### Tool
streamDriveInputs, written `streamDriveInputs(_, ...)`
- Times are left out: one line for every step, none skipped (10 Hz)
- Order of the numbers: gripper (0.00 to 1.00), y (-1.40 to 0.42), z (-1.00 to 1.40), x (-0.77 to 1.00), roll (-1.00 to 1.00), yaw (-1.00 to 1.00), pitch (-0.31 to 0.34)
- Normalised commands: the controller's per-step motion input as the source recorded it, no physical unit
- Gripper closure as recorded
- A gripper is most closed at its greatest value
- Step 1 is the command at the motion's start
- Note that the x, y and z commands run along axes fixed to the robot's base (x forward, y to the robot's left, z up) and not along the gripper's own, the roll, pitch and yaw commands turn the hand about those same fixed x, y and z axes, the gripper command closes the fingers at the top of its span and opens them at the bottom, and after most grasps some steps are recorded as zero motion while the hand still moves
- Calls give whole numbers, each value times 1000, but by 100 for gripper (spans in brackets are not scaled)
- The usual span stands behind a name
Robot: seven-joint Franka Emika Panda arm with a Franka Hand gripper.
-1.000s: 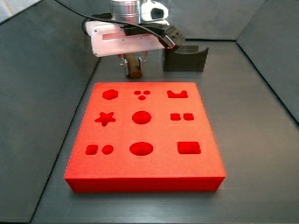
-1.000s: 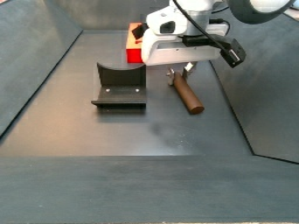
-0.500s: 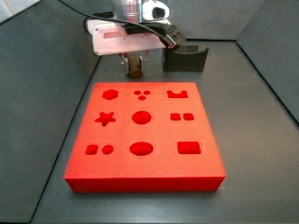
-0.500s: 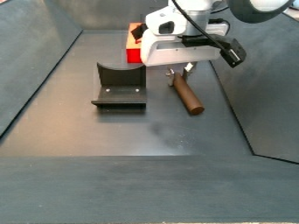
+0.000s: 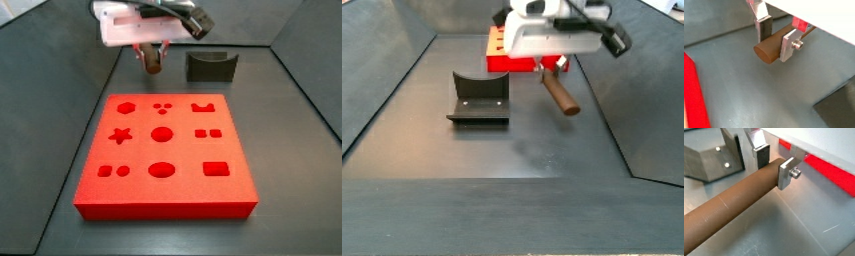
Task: Pick up the oval object. Move up. Place the oval object on the fixture. Regrasp the oval object. Move to above the board. Insert the oval object.
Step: Place the oval object on the fixture.
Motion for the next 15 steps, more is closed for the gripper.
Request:
streamDriveInputs(100,0,1000,0,0,0,0)
streamDriveInputs(100,3,1000,9,-14,8,-5)
streamDriveInputs(100,-1,1000,-4,-21,7,15)
streamDriveInputs(100,-3,1000,-10,-30,9,25)
streamDriveInputs(100,-6,1000,-14,-45,11,29)
streamDriveInputs(100,-8,1000,-18,-56,11,33)
streamDriveInputs(100,-10,1000,-22,-66,11,36)
streamDriveInputs(100,-10,990,-25,-77,9,40)
streamDriveInputs(100,-12,781,-17,-91,6,44)
streamDriveInputs(100,-10,622,-12,-99,1,53)
streamDriveInputs(100,-7,464,-4,-107,-4,61)
streamDriveInputs(100,-7,305,4,-113,-10,71)
streamDriveInputs(100,515,557,1000,-157,-894,-233)
streamDriveInputs(100,517,508,1000,-161,-852,-213)
streamDriveInputs(100,490,466,1000,-165,-645,-122)
